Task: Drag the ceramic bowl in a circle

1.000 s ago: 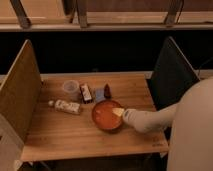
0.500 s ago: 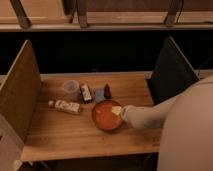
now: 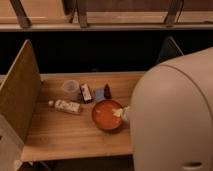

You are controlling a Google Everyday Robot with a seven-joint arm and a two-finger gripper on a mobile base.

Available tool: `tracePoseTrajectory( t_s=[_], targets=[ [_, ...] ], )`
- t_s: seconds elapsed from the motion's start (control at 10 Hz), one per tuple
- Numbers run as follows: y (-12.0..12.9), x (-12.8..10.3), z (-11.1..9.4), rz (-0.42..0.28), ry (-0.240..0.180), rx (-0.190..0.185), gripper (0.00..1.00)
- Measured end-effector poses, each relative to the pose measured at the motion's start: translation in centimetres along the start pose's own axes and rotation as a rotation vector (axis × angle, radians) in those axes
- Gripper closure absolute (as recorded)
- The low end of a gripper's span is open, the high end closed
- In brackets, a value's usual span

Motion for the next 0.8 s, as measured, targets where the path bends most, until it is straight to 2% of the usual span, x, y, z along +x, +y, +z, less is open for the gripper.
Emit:
tracePoseTrajectory(
  t_s=[0.3, 0.4, 0.6, 0.7, 0.8],
  targets=[
    [-0.9, 1.3, 3.1, 0.031, 0.095, 0.056, 0.39],
    [-1.0, 1.6, 3.9, 0.036, 0.116, 0.064, 0.43],
    [-1.0, 2.2, 5.2, 0.033, 0.161, 0.080, 0.65],
    [-1.1, 2.1, 5.5, 0.031, 0.167, 0.083, 0.73],
    [-0.9, 1.8, 5.6, 0.023, 0.171, 0.083, 0.87]
  ],
)
